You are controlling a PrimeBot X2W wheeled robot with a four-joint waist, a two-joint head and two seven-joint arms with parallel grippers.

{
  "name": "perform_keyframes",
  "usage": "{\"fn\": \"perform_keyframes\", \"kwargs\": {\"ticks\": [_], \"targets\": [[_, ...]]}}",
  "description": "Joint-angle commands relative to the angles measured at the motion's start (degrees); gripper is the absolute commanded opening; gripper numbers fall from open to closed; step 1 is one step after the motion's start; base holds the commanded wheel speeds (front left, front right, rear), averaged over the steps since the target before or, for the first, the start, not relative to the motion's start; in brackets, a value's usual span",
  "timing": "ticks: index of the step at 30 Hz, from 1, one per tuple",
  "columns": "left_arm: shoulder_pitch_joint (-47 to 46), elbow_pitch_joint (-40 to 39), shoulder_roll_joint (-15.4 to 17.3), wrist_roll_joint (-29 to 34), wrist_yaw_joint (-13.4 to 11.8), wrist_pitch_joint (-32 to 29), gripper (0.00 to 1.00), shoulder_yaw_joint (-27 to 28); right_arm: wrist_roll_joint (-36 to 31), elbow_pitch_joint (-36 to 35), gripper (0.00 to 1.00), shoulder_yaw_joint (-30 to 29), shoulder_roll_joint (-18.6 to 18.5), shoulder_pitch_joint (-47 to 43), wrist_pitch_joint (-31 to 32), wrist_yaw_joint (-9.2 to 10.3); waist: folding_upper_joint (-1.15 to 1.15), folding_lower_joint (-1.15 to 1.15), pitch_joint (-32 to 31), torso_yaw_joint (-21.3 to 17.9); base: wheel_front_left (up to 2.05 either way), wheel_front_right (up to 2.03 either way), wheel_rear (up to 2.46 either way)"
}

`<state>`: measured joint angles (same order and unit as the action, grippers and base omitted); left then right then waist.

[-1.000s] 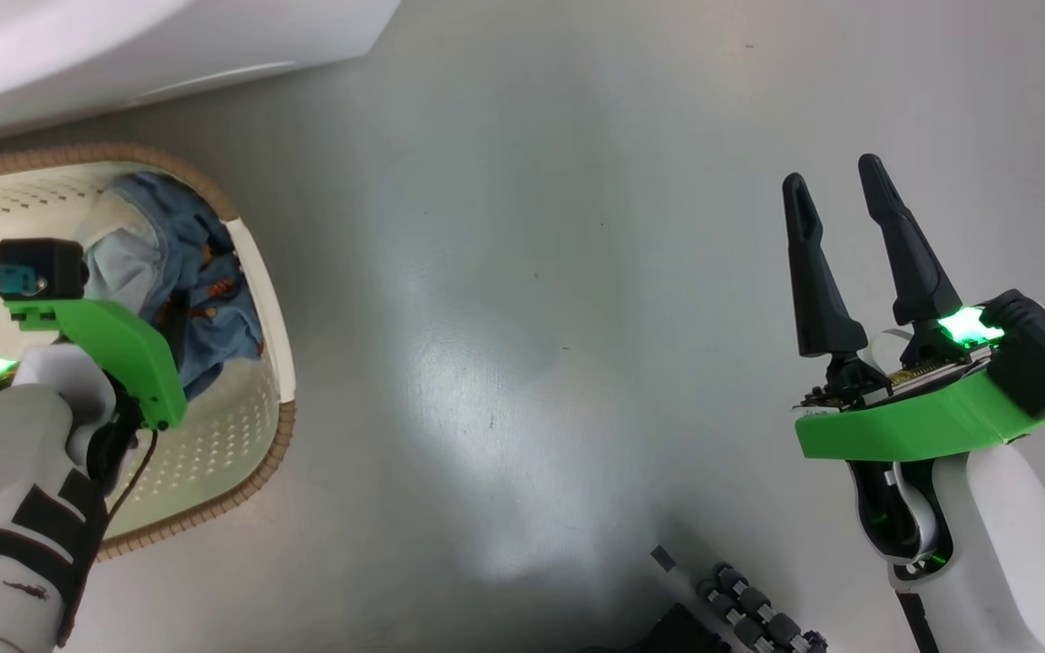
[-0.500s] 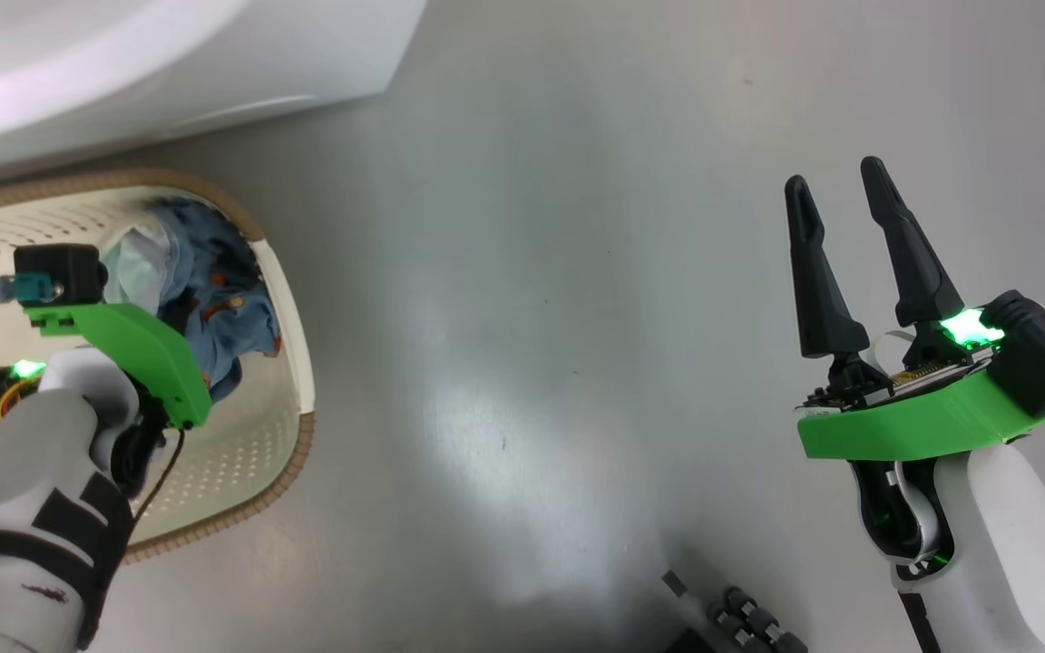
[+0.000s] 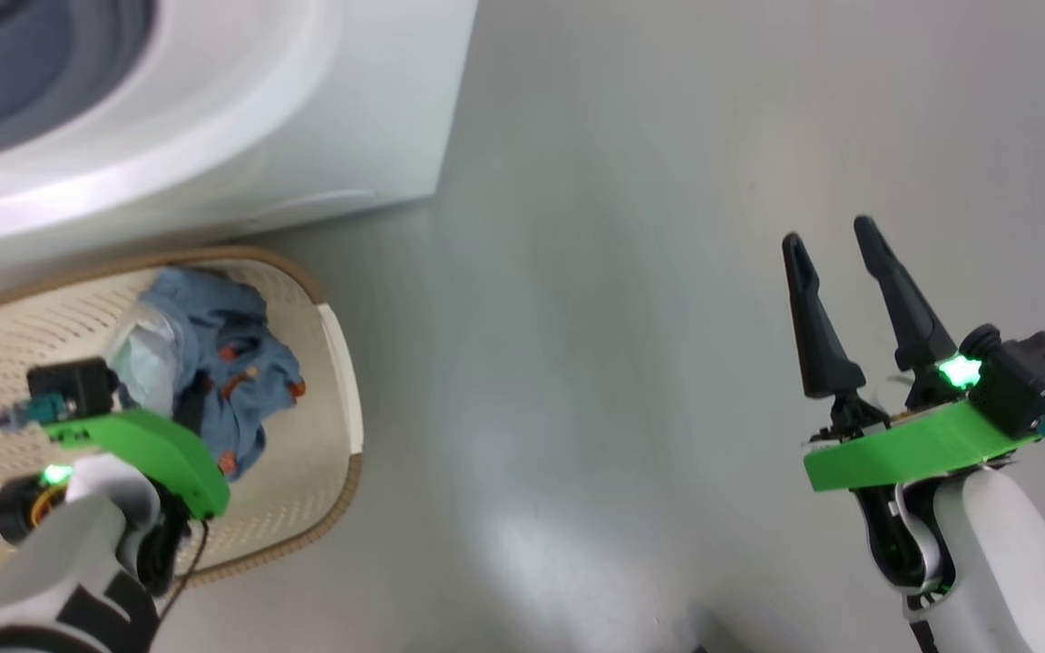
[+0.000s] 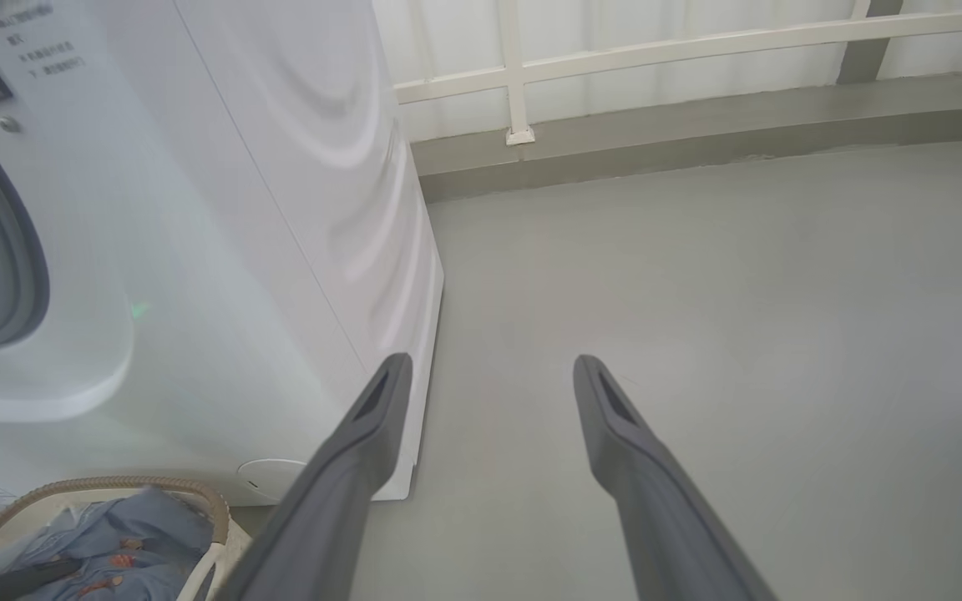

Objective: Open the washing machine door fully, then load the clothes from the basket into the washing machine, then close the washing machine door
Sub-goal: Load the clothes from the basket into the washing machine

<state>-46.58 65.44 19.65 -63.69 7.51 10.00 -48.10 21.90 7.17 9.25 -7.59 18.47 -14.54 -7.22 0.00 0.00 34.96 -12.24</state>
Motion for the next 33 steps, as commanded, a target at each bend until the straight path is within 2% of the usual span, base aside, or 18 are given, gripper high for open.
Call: {"fn": "perform_keyframes", "kwargs": {"ticks": [1, 9, 16, 24, 33], "targets": [[2.2, -0.74, 1.73, -0.82, -0.02, 1.13, 0.0, 0.76, 0.82, -0.69, 1.0, 1.08, -0.76, -2.09, -0.46, -0.26, 0.0, 0.0, -5.36, 2.21, 0.0, 0.0, 0.0], [7.92, -2.67, 1.46, -2.66, -0.02, 4.29, 0.0, -0.71, 1.43, 0.69, 1.0, 0.96, -2.67, -5.63, -0.46, -0.26, 0.0, 0.0, -13.53, 4.92, 0.0, 0.0, 0.0], [9.56, -4.52, 1.97, -1.64, -0.02, 4.94, 0.0, -0.14, 1.86, 0.99, 1.0, 0.14, -4.21, -8.18, -0.46, -0.26, 0.0, 0.0, -18.16, 6.98, 0.0, 0.0, 0.0], [13.62, -9.81, 3.45, 5.5, -0.02, 4.98, 0.0, 7.94, 2.26, 1.35, 1.0, -0.53, -5.21, -11.55, -0.46, -0.26, 0.0, 0.0, -24.14, 8.63, 0.0, 0.0, 0.0], [21.23, -18.12, 3.36, 16.37, -0.03, 4.99, 0.0, 20.53, 2.59, 1.6, 1.0, -1.29, -6.14, -15.41, -0.46, -0.26, 0.0, 0.0, -29.79, 9.87, 0.0, 0.0, 0.0]]}}
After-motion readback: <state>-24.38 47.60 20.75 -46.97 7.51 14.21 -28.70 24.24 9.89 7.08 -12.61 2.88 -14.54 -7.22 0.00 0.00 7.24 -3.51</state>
